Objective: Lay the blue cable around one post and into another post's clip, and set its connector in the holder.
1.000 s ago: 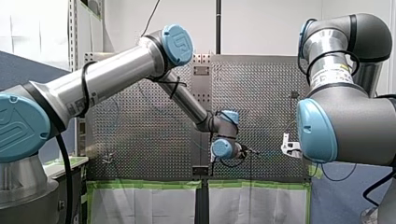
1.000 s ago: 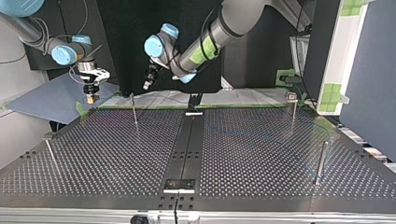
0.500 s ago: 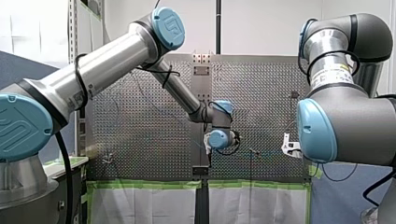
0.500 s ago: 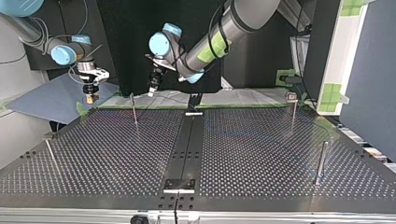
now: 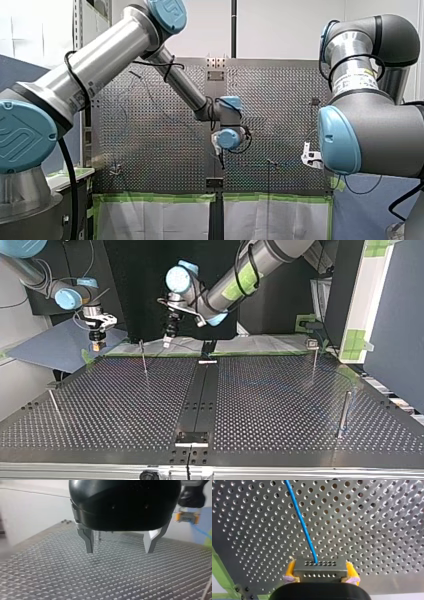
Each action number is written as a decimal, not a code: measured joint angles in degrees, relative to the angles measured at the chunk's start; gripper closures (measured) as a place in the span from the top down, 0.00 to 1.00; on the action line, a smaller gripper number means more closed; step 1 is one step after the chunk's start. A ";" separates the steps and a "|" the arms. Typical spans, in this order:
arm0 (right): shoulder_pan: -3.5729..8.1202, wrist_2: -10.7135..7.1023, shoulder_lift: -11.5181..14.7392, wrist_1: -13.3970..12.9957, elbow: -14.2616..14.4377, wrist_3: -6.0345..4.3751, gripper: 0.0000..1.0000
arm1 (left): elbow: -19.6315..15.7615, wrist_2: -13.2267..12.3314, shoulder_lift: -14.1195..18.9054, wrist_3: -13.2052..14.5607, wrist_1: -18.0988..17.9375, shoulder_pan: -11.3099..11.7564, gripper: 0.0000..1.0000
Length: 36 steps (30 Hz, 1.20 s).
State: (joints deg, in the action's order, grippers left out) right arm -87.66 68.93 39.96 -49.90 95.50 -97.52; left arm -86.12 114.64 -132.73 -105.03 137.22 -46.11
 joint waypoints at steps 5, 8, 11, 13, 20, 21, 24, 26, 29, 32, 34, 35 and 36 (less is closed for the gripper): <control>-0.09 0.02 0.00 -0.03 0.00 -0.05 0.00 | -2.74 0.73 2.73 0.36 -2.76 0.11 1.00; -0.21 0.02 0.00 -0.08 0.00 -0.06 0.00 | -4.23 0.78 4.22 0.42 -4.23 0.13 1.00; -0.29 0.02 0.00 -0.17 0.00 -0.18 0.00 | -5.66 0.82 5.65 0.44 -5.65 0.16 1.00; -0.33 0.01 -0.01 -0.27 0.00 -0.34 0.00 | -6.65 0.89 6.64 0.45 -6.66 0.17 1.00; -0.51 -0.02 -0.04 -0.47 0.00 -0.64 0.00 | -10.48 0.94 10.48 0.45 -10.48 0.16 1.00; -0.51 -0.01 -0.04 -0.50 0.00 -0.68 0.00 | -11.23 0.95 11.23 0.45 -11.23 0.17 1.00; -0.56 -0.02 -0.04 -0.53 0.00 -0.76 0.00 | -13.09 0.97 13.08 0.48 -13.09 0.19 1.00; -0.60 -0.02 -0.03 -0.54 0.00 -0.81 0.00 | -14.06 1.00 14.07 0.58 -14.07 0.20 1.00; -0.67 -0.04 -0.05 -0.53 0.00 -0.83 0.00 | -15.51 1.08 15.50 1.09 -15.48 0.25 1.00; -0.74 -0.03 -0.04 -0.54 0.00 -0.85 0.00 | -16.84 1.21 16.82 1.41 -16.20 0.43 1.00; -0.81 -0.04 -0.03 -0.56 0.00 -0.87 0.00 | -17.83 1.44 17.83 1.36 -16.89 0.78 1.00; -0.85 -0.06 -0.03 -0.59 0.00 -0.89 0.00 | -18.29 1.61 18.28 1.26 -17.25 0.97 1.00; -0.88 -0.07 -0.04 -0.60 0.00 -0.90 0.00 | -18.75 1.82 18.73 1.15 -17.63 1.21 1.00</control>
State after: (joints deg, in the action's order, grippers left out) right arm -88.54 68.86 39.92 -50.50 95.51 -98.42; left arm -104.87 116.46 -113.99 -103.88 119.60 -44.90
